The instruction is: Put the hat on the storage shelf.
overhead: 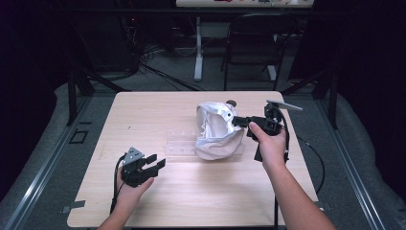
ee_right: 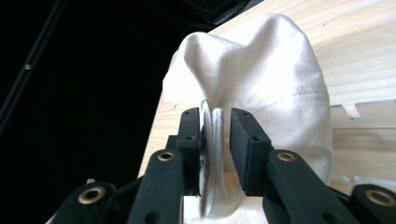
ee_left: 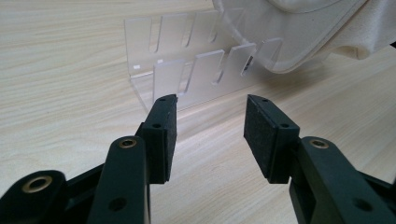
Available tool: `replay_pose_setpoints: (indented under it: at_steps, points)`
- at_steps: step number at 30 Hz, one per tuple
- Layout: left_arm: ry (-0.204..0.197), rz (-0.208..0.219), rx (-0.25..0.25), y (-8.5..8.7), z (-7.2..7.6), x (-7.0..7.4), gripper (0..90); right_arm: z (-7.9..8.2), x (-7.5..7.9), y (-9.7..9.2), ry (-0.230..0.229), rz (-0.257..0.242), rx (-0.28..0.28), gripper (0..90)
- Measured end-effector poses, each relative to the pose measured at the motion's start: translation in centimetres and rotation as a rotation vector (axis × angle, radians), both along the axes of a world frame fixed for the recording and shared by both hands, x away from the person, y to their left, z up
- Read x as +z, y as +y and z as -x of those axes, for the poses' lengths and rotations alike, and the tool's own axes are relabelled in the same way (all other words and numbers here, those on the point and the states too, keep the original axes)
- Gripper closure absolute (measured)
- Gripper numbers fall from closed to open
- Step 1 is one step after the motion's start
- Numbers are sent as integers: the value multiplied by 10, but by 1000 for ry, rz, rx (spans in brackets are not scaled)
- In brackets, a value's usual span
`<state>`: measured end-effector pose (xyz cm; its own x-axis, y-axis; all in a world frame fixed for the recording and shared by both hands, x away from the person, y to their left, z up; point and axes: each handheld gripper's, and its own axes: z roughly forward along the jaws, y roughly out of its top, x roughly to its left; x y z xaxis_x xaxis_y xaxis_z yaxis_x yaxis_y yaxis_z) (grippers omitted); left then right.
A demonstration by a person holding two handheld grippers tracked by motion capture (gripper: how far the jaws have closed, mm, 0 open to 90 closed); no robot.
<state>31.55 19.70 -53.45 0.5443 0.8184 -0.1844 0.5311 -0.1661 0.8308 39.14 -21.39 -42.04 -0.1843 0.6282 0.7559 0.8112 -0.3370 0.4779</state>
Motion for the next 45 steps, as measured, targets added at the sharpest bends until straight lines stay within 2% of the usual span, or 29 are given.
replay_pose_setpoints:
  at_steps: [3, 9, 13, 16, 20, 25, 31, 33, 37, 40, 45]
  points:
    - [-2, 3, 2, 0, -1, -1, 543, 5, -1, -3, -6, -21, 7, 722]
    - [4, 1, 3, -1, -1, -2, 537, 14, -4, -7, -23, -21, 26, 700]
    - [7, -1, 7, 0, -2, -3, 536, 20, -2, -8, -74, 27, 19, 649]
    - [5, -4, 12, -1, -2, -4, 536, 22, -1, -9, -110, 43, 4, 624]
    - [10, -4, 6, 0, -2, -4, 536, 27, -1, -8, -143, 40, 0, 609]
    - [15, 2, 14, 1, -2, -5, 536, 43, -2, -10, -200, 29, 18, 555]
    - [17, 2, 14, 0, -2, -5, 536, 61, -12, -13, -212, 61, 26, 550]
    - [19, 0, 15, 0, -2, -5, 536, 65, -14, -13, -212, 46, 20, 547]
    - [19, 2, 14, 0, -2, -6, 535, 73, -18, -13, -224, 75, 28, 541]
    - [16, 3, 15, 1, -3, -5, 535, 78, -18, -14, -227, 43, 31, 536]
    - [16, 1, 19, 3, -3, -5, 533, 86, -21, -11, -237, 59, 43, 535]
